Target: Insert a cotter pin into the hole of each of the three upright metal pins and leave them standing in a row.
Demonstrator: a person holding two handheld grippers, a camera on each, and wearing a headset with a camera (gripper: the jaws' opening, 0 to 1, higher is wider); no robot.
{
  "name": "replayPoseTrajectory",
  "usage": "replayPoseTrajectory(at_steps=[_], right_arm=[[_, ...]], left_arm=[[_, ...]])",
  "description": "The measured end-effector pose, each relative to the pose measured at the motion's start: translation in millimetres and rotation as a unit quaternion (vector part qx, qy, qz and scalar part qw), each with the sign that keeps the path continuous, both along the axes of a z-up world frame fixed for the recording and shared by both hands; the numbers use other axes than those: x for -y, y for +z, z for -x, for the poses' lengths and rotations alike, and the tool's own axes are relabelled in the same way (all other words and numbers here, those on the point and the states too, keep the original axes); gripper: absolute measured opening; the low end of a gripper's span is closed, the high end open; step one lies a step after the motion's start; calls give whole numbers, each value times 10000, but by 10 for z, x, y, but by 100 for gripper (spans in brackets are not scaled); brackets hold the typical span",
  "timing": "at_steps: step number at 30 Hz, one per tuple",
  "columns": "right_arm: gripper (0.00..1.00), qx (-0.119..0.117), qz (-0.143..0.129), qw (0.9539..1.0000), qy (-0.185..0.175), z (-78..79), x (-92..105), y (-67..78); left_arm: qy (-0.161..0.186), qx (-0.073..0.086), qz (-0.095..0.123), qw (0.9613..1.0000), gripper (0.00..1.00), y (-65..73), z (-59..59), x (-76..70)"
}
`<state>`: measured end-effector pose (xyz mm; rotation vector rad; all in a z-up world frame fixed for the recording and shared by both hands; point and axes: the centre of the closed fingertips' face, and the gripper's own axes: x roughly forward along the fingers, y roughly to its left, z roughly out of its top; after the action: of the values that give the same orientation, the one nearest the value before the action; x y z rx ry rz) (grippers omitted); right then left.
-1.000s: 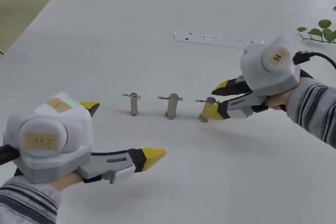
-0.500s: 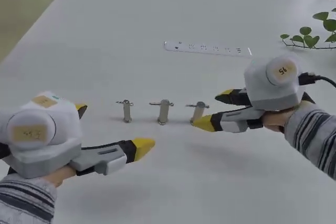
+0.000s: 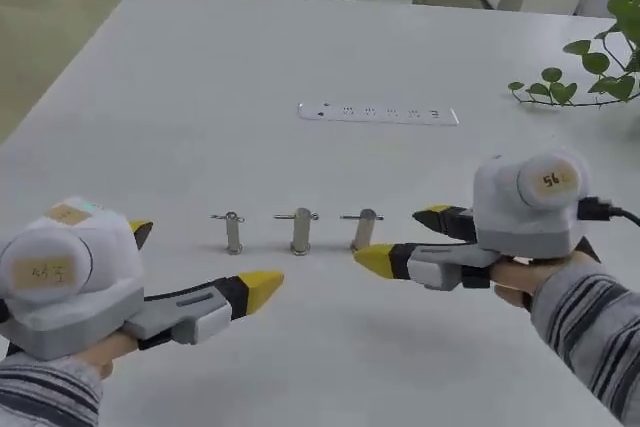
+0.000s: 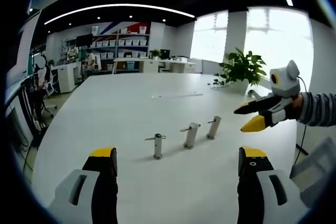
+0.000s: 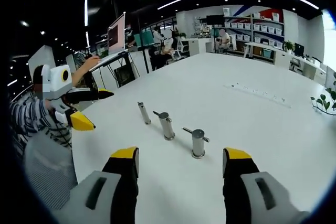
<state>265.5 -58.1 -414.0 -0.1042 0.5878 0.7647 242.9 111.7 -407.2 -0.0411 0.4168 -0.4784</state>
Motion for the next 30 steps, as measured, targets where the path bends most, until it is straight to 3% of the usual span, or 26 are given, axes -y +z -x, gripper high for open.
replayPoseTrajectory(at_steps=[5,8,14,22,30], right_arm=[[67,31,-161,9998,-137,105,-12,-10],[69,101,-153,9997,-170,152,-19,-31],[75,72,-289,9991,-291,225,-54,-54],[83,124,-357,9984,-417,268,-50,-60],[83,135,-353,9981,-481,316,-31,-78]], left_arm=[[-49,2,7,10000,96,-2,20,27],[-124,13,-144,9998,99,-19,57,49],[-118,-26,-193,9997,99,-54,89,21],[-72,-80,-267,9996,99,-89,118,-13],[-80,-163,-308,9994,99,-131,168,-14]])
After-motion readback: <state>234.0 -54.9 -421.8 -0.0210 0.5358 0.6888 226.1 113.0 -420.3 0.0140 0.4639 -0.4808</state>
